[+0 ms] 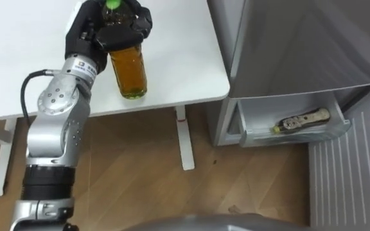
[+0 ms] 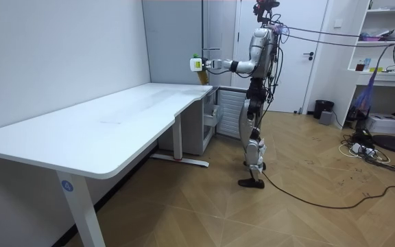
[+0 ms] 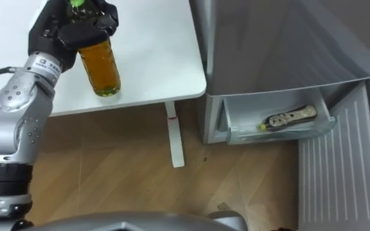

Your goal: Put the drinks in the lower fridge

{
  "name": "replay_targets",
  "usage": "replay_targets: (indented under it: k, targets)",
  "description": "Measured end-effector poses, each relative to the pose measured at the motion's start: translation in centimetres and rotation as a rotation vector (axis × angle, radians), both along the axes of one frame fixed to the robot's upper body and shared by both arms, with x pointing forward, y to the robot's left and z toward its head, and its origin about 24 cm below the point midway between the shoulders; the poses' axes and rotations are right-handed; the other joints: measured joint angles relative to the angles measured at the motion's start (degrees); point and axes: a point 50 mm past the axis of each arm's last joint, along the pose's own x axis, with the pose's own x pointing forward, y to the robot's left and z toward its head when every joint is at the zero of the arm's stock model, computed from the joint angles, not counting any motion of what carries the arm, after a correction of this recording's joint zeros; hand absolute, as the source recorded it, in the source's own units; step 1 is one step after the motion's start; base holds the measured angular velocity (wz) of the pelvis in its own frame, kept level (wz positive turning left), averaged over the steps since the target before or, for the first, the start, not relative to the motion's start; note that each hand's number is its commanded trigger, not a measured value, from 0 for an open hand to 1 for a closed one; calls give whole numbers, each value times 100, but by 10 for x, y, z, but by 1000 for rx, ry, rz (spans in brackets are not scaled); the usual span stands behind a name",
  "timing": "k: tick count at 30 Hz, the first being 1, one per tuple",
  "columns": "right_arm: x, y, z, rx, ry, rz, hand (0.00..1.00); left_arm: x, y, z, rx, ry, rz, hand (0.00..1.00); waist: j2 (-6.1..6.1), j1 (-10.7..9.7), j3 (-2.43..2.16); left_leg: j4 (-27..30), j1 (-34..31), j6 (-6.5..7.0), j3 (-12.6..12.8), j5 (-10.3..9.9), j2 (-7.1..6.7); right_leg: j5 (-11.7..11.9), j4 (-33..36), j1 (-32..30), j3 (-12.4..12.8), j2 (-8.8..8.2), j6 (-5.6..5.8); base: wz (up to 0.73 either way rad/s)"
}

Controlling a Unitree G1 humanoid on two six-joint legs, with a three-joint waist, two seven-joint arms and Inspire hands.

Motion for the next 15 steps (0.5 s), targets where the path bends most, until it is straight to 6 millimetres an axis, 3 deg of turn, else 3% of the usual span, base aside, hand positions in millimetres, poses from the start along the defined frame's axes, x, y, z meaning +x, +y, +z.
replay_targets:
  k: [7, 15]
  targets:
    - [4, 0, 0, -9, -1, 44, 0, -2, -6, 8, -27, -39, -17, 100, 25, 160, 20, 155, -213, 0, -83, -1, -4, -1, 0, -37, -133, -7, 1, 10]
    - [5, -2, 1, -14, 5, 71, 0, -18, -26, 4, -225, -28, -133, 100, 49, 331, 54, 153, -217, -21, -139, 12, -1, -7, -24, 75, -381, -23, 12, 13]
